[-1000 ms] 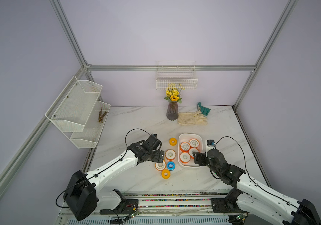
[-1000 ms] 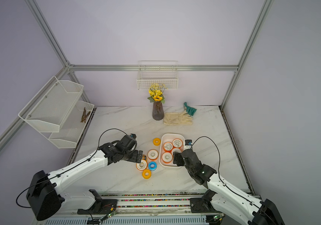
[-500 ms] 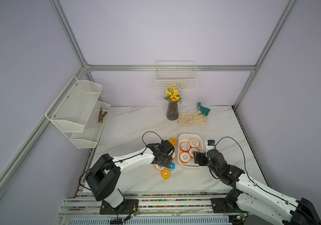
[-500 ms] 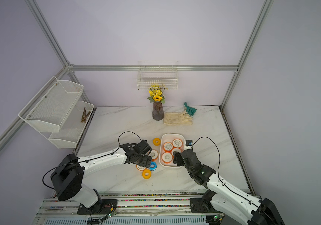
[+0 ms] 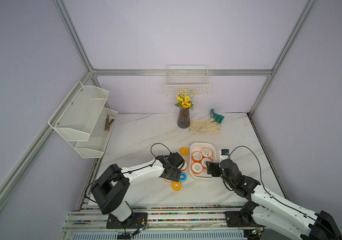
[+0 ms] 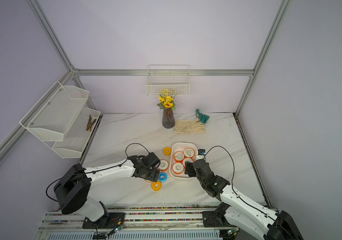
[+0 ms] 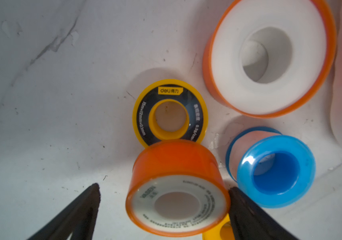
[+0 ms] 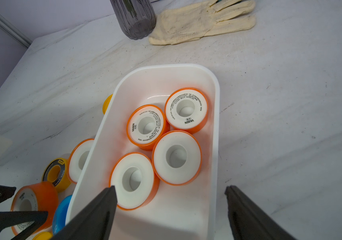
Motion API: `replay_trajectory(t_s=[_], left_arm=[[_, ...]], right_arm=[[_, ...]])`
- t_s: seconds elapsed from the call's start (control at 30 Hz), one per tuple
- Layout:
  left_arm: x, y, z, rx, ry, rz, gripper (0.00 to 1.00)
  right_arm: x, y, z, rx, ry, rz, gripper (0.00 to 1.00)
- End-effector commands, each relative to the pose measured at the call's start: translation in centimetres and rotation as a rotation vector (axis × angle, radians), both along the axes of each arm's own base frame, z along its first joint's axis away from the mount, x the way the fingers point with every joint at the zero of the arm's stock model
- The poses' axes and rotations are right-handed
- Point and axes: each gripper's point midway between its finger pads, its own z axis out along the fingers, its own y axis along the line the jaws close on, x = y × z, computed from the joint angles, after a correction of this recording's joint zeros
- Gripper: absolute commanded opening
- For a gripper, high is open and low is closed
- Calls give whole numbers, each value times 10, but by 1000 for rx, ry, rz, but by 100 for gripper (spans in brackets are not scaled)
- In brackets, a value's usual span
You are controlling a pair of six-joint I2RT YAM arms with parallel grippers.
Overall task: Put the sealing tape into the storage box
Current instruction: Pick up the sealing tape at the center of the board.
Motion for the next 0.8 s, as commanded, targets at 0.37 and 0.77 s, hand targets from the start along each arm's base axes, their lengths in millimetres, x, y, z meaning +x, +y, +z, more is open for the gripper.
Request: replay_trajectory(t_s=[0.37, 0.77], left_arm=[[2, -8, 9, -54, -28, 2, 70], [2, -7, 3, -41, -18, 6, 79]], right_arm=[[4, 0, 6, 13, -17, -14, 87], [4, 1, 4, 11, -12, -9, 87]])
